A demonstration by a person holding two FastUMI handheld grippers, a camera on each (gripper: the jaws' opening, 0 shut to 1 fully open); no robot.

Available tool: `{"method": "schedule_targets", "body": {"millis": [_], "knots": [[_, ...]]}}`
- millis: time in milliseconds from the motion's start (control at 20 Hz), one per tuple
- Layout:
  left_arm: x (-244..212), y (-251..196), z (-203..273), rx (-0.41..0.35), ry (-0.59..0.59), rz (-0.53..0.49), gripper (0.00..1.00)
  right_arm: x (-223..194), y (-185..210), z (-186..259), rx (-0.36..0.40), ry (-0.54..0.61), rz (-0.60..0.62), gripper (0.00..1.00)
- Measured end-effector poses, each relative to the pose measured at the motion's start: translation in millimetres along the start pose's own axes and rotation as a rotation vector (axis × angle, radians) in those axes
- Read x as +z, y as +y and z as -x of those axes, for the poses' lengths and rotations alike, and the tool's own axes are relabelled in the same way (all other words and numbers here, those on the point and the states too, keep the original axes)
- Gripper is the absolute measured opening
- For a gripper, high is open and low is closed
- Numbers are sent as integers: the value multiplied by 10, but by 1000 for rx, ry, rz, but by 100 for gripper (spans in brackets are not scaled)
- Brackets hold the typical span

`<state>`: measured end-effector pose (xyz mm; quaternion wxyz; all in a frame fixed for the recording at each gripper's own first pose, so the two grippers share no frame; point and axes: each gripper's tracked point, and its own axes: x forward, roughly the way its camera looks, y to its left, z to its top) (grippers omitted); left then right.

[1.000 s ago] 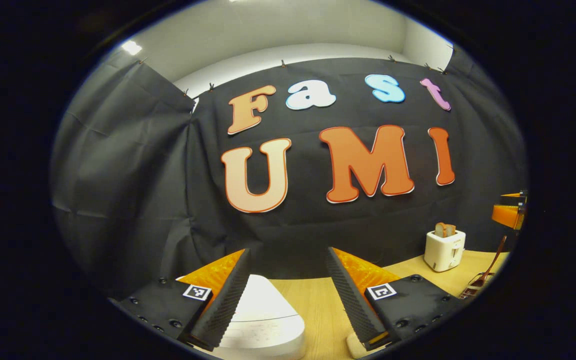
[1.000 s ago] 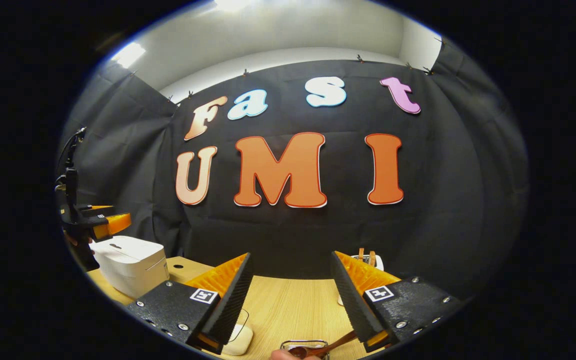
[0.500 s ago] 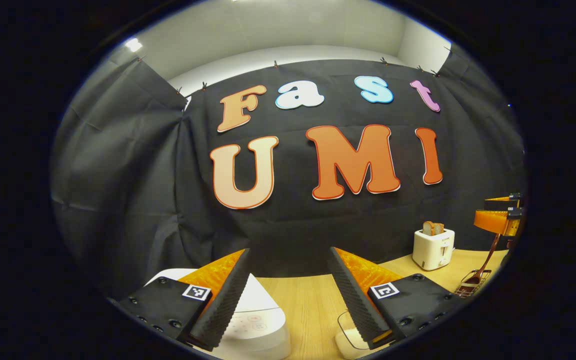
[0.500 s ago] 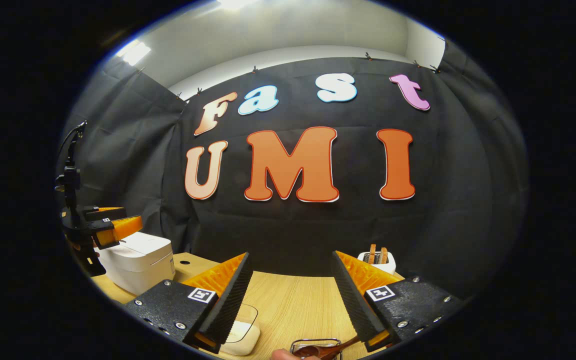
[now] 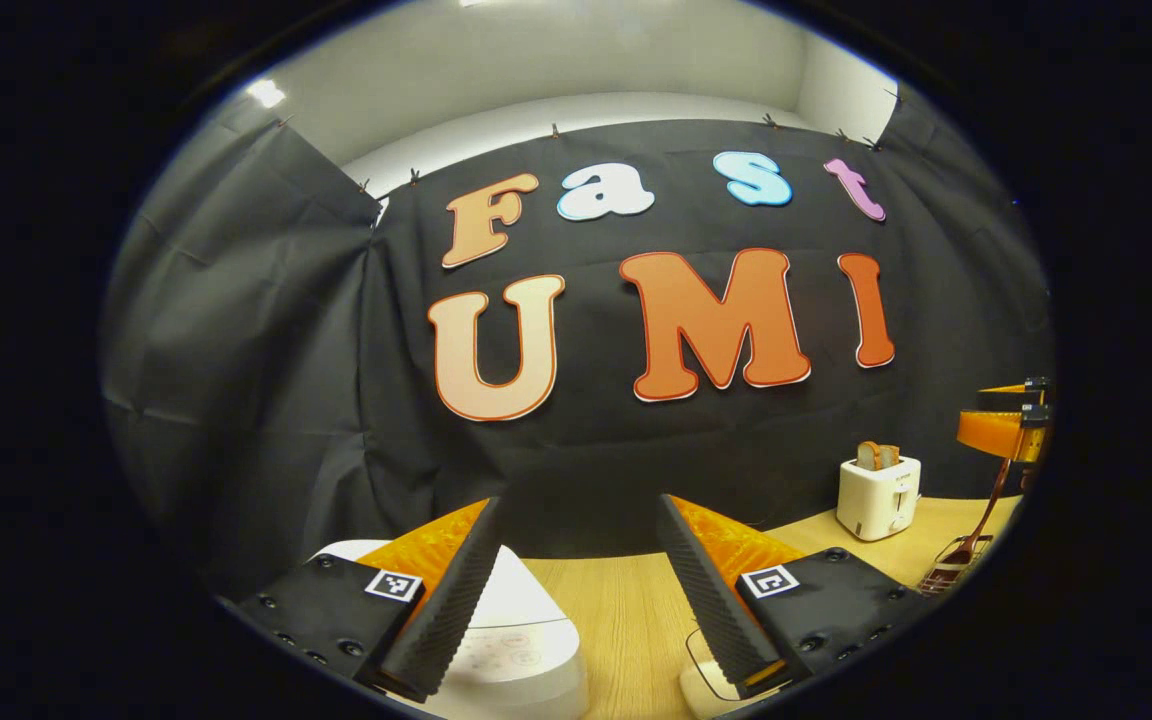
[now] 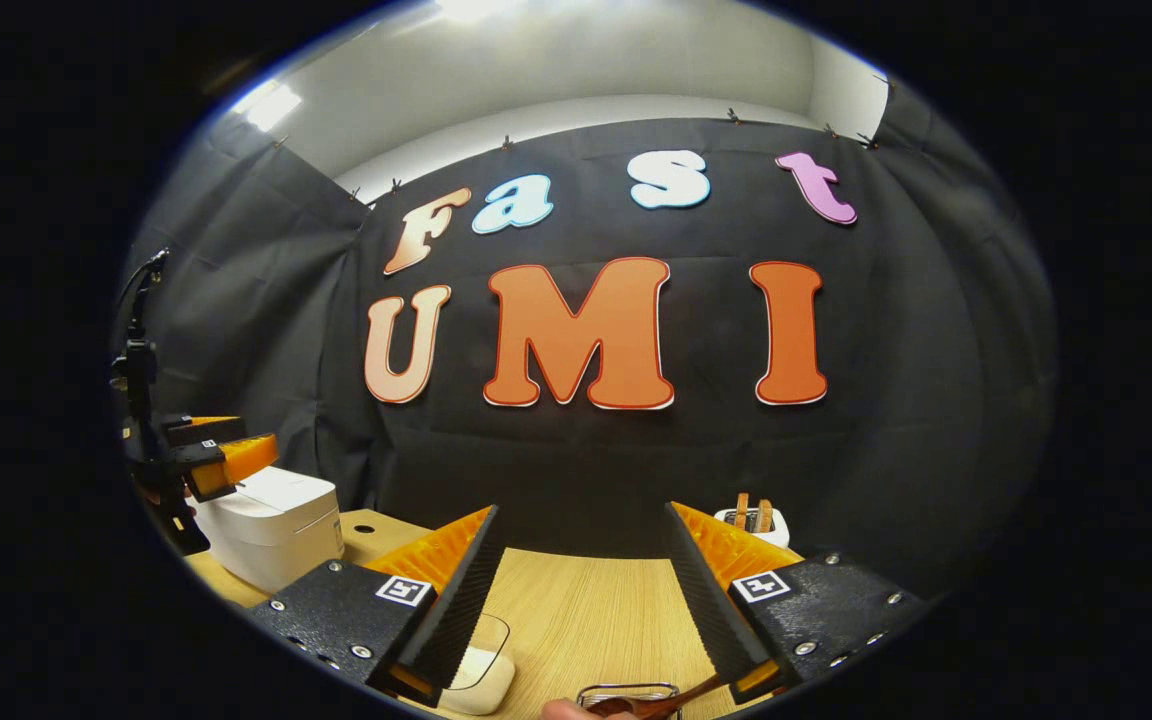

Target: Close the left gripper, press the button to open the rice cooker; take a wooden spoon from the chopstick holder with the right hand, scoop a spoonful of rice and pour it into the rice cooker, then put the wooden spoon back into the chopstick holder.

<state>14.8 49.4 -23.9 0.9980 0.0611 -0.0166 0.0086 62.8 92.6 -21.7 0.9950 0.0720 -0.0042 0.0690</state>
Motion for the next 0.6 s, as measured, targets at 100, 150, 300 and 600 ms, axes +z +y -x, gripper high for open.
{"method": "schedule_targets", "body": {"millis": [100, 150, 300, 600], "knots": [[0, -28, 0, -8, 1, -12, 100, 0, 4, -20, 2, -3, -3, 94], [-5, -38, -3, -7, 0, -19, 100, 1, -1, -18, -1, -3, -3, 94], [15, -56, -5, -8, -6, -38, 99, -4, 5, -30, 5, -1, -9, 94], [38, -103, 17, -19, -17, -5, 99, 12, 19, -29, 10, -11, -6, 94]]}}
